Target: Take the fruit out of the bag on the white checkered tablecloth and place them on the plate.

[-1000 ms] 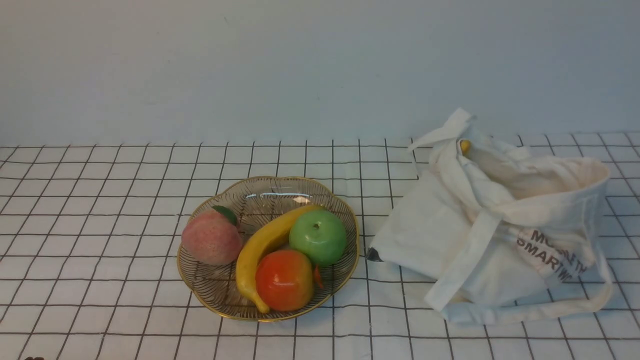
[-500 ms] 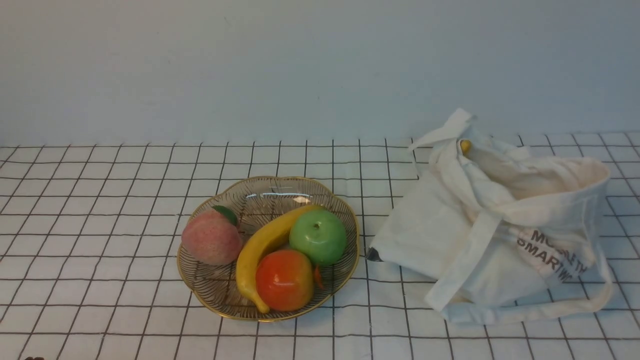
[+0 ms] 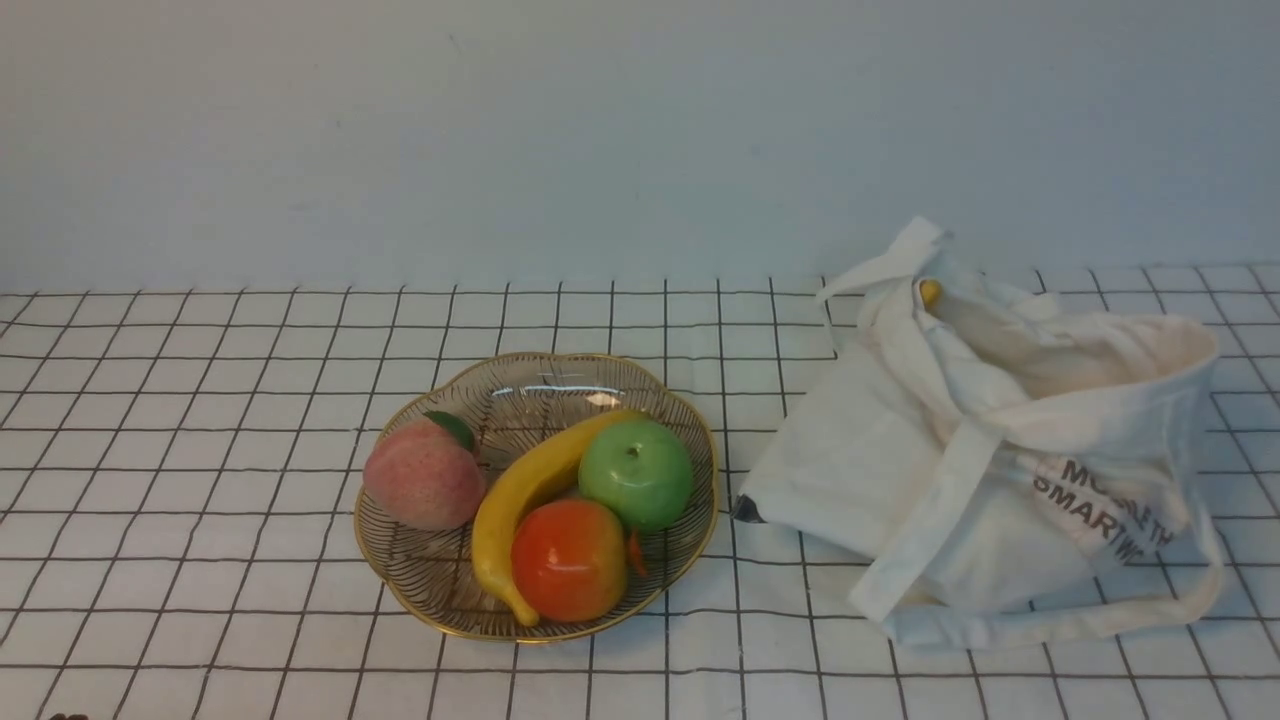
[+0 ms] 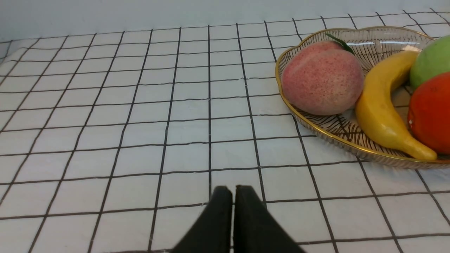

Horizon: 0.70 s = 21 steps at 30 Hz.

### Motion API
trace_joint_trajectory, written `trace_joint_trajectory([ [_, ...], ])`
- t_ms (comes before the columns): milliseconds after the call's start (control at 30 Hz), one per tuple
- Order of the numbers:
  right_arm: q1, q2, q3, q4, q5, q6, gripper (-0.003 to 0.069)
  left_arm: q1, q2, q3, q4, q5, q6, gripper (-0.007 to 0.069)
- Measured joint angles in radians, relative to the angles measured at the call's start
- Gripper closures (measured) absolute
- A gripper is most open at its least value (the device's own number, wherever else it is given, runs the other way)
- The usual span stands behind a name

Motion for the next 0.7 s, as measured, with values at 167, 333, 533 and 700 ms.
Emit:
trace_joint_trajectory([
  [167,-0.163,-0.004,0.217,-0.009,-0.006,-0.001,0.0673,0.000,0.000,0.000,0.000,0.000,0.000,0.0632],
  [333,-0.221,-0.058,0.408,-0.009,-0.022,-0.001,0.0673,0.000,0.000,0.000,0.000,0.000,0.000,0.0632],
  [533,-0.222,-0.059,0.428,-0.008,-0.094,-0.001,0.0673,0.001,0.000,0.000,0.000,0.000,0.000,0.0632],
  [700,-0.222,-0.059,0.428,-0.011,-0.096,-0.001,0.0673,0.001,0.000,0.000,0.000,0.000,0.000,0.0632],
])
